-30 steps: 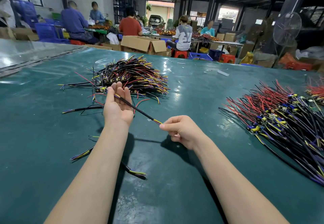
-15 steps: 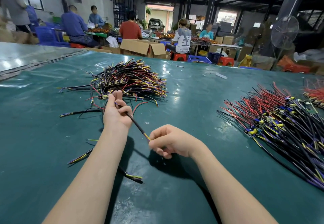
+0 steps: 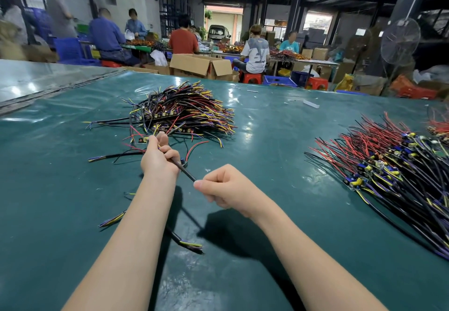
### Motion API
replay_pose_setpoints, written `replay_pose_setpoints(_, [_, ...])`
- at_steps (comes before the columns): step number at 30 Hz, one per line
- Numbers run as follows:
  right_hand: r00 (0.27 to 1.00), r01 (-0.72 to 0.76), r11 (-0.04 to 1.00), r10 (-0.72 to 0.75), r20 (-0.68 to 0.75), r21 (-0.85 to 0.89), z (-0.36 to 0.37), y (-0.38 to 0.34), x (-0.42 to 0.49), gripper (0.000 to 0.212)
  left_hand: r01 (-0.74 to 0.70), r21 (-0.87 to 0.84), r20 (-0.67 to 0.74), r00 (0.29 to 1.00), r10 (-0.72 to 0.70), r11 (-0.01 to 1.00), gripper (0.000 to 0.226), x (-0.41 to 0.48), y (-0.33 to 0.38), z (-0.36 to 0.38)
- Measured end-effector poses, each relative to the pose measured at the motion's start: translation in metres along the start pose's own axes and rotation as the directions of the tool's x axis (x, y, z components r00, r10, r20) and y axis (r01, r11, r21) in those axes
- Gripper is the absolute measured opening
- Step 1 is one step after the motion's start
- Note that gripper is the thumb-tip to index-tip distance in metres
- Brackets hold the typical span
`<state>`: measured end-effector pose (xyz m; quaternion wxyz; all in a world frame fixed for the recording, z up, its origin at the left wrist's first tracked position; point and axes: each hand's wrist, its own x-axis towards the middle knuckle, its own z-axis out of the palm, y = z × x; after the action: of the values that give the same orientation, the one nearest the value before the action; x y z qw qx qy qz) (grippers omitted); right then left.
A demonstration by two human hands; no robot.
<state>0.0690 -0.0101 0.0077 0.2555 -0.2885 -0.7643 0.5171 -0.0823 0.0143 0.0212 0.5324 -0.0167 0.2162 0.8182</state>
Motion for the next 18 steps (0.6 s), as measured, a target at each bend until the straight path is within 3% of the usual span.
replay_pose_setpoints(4, [0.952,-0.093,0.989,0.055,0.300,0.114,-0.014,-0.004,-0.007,0.037,0.043,0.141,0.107,0.993,-0.059,0.989,0.030,-0.004,-0.002,0.006])
replay_pose_setpoints(6, [0.897,-0.195,0.973,0.126,0.425,0.123,-0.022,-0.002,-0.013,0.031,0.190,0.235,0.186,0.954,-0.236,0.953,0.035,-0.007,0.000,0.008])
replay_pose_setpoints(8, [0.890,-0.266,0.941,0.157,0.429,0.208,-0.031,0.003,-0.015,0.030,0.363,0.382,0.261,0.840,-0.476,0.850,0.032,-0.013,0.003,0.009])
replay_pose_setpoints(10, [0.953,-0.288,0.879,0.222,0.206,0.381,-0.039,0.007,-0.011,0.038,0.365,0.618,0.262,0.739,-0.620,0.696,0.014,-0.023,0.001,0.011])
replay_pose_setpoints(11, [0.964,-0.250,0.855,0.262,0.038,0.454,-0.042,0.010,-0.008,0.042,0.287,0.748,0.233,0.730,-0.642,0.599,0.015,-0.026,-0.003,0.010])
replay_pose_setpoints(14, [0.903,-0.111,0.837,0.310,-0.297,0.536,-0.045,0.017,-0.002,0.033,-0.116,0.975,0.209,0.767,-0.606,0.189,0.030,-0.031,-0.022,0.003])
replay_pose_setpoints(16, [0.869,-0.093,0.852,0.322,-0.376,0.515,-0.040,0.020,-0.001,0.024,-0.199,0.977,0.201,0.758,-0.620,0.074,0.030,-0.032,-0.029,-0.001])
replay_pose_setpoints(18, [0.838,-0.049,0.830,0.336,-0.430,0.555,-0.036,0.020,-0.001,0.021,-0.209,0.977,0.182,0.748,-0.639,0.035,0.029,-0.032,-0.030,-0.002])
